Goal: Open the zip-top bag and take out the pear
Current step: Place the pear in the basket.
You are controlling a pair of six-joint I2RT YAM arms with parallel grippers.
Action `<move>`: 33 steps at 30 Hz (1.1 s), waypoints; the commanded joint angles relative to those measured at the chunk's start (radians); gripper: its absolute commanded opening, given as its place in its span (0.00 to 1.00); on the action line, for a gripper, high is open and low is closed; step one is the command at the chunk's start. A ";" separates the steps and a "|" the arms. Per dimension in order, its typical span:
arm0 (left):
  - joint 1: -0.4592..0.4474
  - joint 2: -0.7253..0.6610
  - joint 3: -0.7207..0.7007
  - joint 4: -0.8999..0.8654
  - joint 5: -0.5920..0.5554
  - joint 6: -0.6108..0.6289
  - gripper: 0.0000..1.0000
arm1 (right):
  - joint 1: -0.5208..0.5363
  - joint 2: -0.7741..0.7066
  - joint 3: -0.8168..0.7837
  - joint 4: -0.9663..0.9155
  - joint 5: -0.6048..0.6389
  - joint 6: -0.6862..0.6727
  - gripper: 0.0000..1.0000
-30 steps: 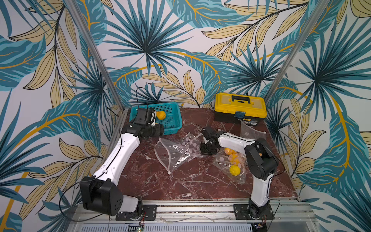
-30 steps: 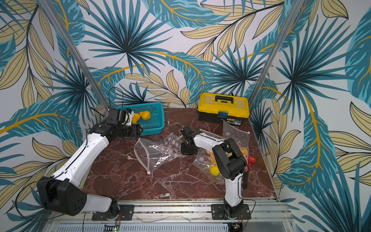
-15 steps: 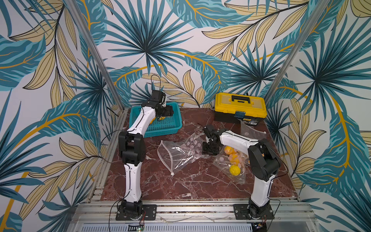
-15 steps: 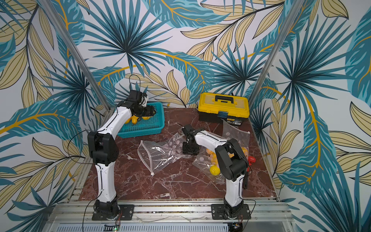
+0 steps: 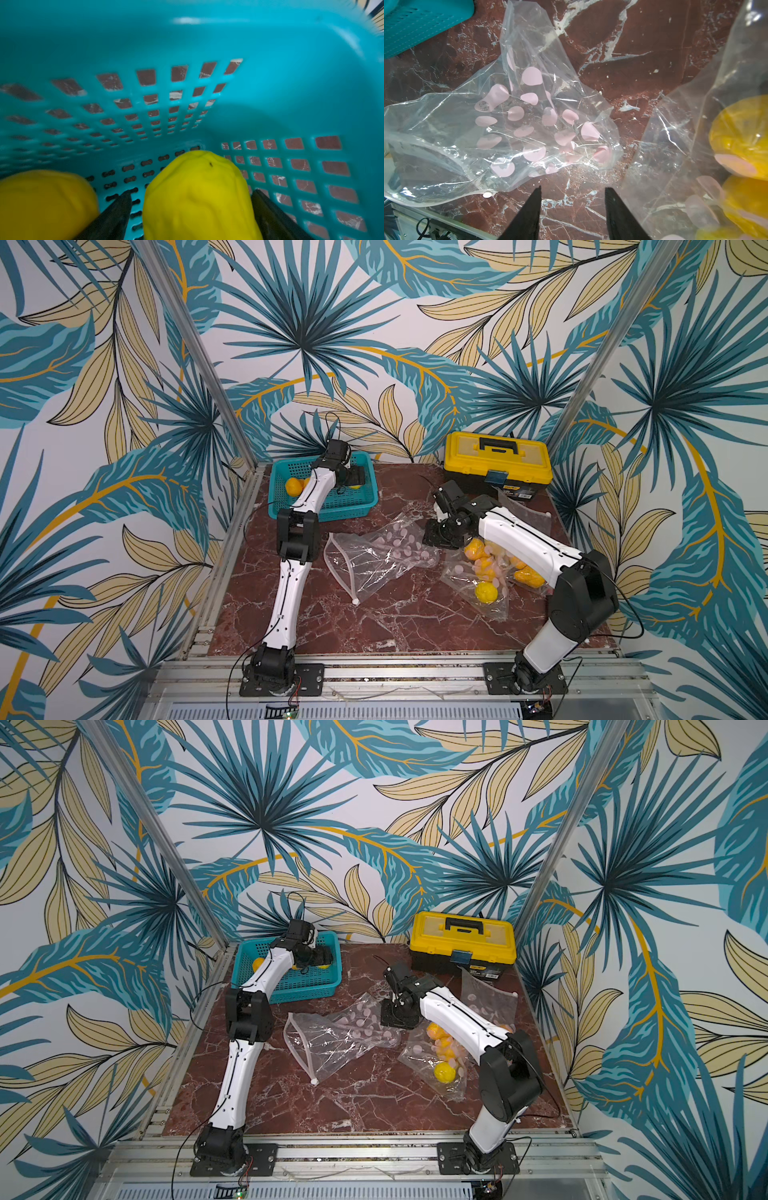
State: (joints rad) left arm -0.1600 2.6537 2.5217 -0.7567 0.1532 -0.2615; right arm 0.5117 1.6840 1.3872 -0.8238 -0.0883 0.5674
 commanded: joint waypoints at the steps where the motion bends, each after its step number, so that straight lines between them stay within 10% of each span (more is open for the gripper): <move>1: 0.001 -0.089 0.017 0.026 -0.004 -0.004 0.92 | -0.006 -0.027 -0.030 -0.040 0.046 -0.013 0.51; 9: -0.010 -0.366 -0.154 0.025 0.033 0.019 0.92 | -0.045 -0.010 -0.043 -0.031 0.060 -0.066 0.52; 27: -0.045 -1.247 -1.270 0.022 0.135 -0.150 0.86 | -0.099 0.230 -0.039 0.056 -0.145 -0.215 0.55; 33: -0.060 -1.543 -1.571 -0.009 0.129 -0.278 0.82 | -0.102 0.267 -0.049 0.093 -0.139 -0.195 0.28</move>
State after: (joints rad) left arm -0.2108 1.1961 1.0267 -0.7509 0.2779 -0.4580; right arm 0.4122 1.9339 1.3609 -0.7555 -0.2119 0.3725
